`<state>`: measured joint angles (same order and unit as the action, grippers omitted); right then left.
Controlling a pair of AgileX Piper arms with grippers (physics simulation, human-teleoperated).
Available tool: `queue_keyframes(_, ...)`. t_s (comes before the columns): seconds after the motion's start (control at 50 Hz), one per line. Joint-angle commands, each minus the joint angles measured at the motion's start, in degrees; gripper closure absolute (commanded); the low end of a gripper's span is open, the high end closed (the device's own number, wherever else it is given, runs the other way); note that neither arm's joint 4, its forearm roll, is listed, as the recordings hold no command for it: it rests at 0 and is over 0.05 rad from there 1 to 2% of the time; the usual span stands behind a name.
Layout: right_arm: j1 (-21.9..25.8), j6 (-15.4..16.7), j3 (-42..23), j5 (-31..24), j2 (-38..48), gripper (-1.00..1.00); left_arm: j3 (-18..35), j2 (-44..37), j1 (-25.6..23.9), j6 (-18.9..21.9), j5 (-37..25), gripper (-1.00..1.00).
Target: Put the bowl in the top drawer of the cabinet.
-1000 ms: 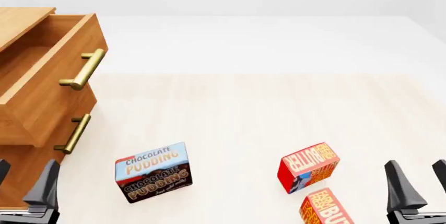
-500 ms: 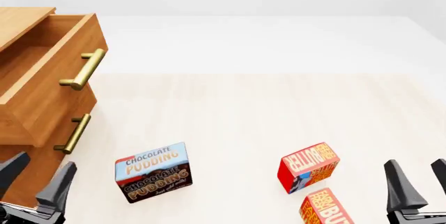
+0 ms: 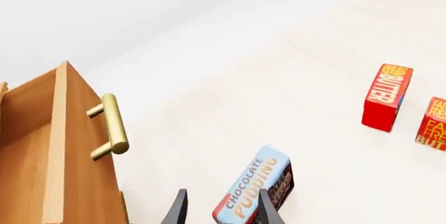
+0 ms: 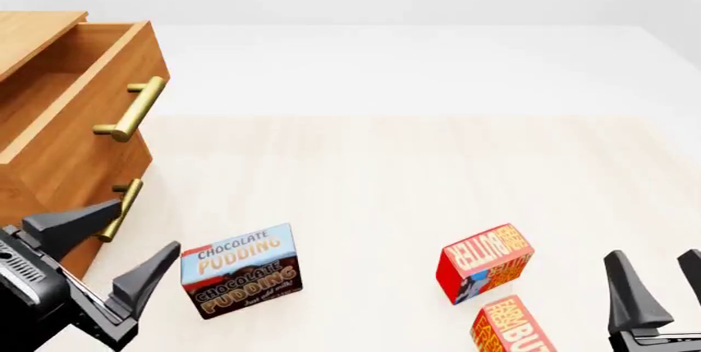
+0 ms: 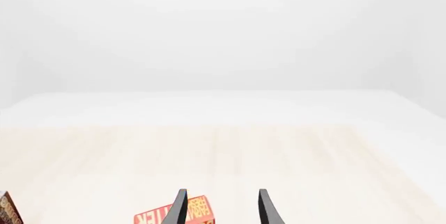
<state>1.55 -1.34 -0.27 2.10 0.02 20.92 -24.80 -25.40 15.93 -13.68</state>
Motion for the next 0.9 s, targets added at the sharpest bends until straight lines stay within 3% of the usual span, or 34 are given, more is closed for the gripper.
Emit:
queue_keyframes(0.02,0.26,-0.16,0.01,-0.03,0.00,-1.00,2.91,-8.49,-6.03,1.67,2.13,-1.00)
queue_keyframes(0.36,0.41,-0.60,0.02,0.11,0.00,-1.00,5.55,-19.27,-14.14,-0.25,2.82,-1.00)
queue_keyframes(0.66,0.38,-0.67,0.03,0.02,0.00,-1.00,4.75,-24.18,-14.62,-2.24,6.41,-1.00)
queue_keyframes(0.9,0.48,-0.74,0.03,0.13,0.00,-1.00,4.14,-27.26,-17.31,-4.04,3.38,-1.00)
